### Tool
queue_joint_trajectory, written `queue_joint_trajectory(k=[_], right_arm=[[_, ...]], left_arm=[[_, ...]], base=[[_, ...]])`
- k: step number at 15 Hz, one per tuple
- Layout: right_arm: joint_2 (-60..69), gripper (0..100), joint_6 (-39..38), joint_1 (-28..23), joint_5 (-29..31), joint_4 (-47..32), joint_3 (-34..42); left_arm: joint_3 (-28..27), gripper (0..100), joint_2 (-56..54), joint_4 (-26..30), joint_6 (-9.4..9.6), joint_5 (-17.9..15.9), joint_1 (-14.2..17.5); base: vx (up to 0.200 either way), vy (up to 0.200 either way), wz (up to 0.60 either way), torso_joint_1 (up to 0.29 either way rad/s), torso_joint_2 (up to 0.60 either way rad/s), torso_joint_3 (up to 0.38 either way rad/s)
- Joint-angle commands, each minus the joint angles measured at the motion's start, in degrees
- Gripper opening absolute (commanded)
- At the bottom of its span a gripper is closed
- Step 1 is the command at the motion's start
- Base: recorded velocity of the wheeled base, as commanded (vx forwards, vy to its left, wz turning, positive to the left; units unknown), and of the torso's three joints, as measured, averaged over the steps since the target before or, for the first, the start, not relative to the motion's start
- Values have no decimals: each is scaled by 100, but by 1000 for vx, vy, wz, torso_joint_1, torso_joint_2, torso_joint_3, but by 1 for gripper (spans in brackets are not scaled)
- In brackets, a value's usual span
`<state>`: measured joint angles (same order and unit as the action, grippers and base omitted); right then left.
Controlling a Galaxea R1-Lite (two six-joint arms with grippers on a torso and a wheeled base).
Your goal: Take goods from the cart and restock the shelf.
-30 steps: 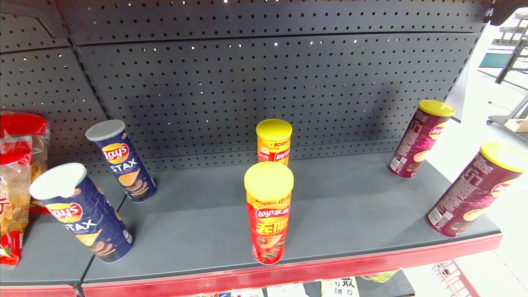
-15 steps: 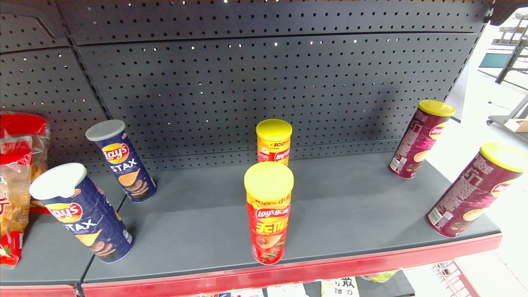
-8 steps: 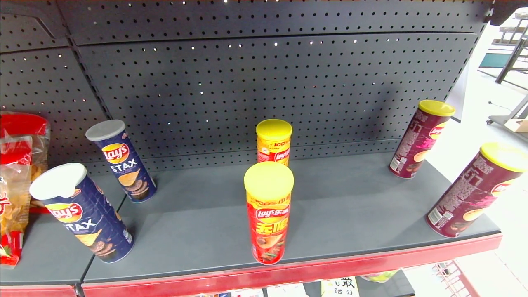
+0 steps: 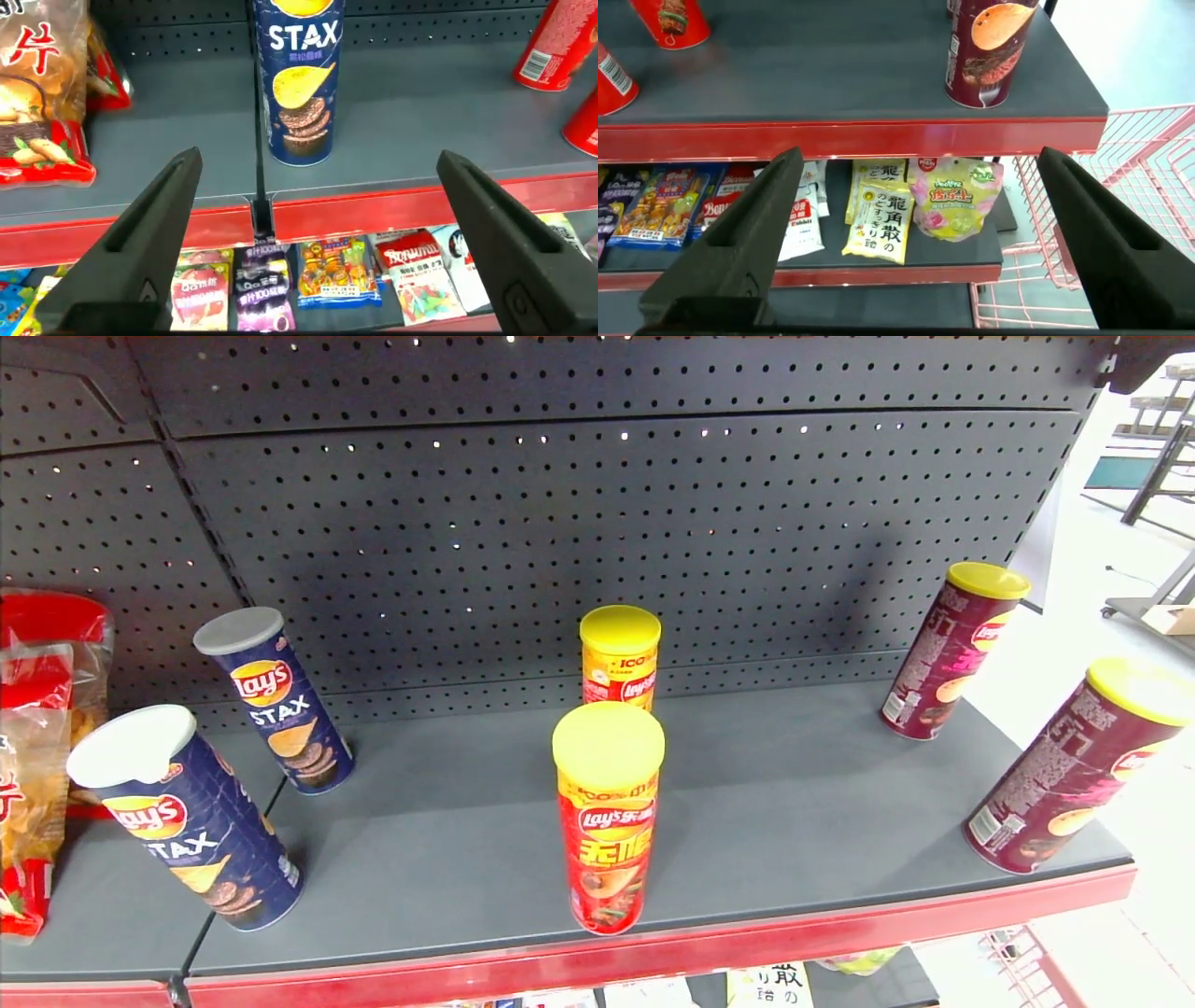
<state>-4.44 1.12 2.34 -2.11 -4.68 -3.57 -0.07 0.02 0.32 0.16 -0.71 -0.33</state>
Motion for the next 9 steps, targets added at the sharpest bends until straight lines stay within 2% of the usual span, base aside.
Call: queue_joint_trajectory(k=[1,2,6,9], right_arm=[[22,100,2,-14,-9,11,6],[22,100,2,-14,-9,11,14],[31,100,2,-23,-9,11,14],[31,100,2,-23,-9,99,58]], left_arm=[[-1,100,-2,3,2,-8,7],[-1,100,-2,3,2,-17,7],[-1,100,-2,3,2,-17,-2],[-1,100,-2,3,2,-8,-2]], base=[[-200,0,0,12,2,12],[-200,0,0,22,2,-2],[0,0,0,0,0,0],[0,0,600,15,7,-1]])
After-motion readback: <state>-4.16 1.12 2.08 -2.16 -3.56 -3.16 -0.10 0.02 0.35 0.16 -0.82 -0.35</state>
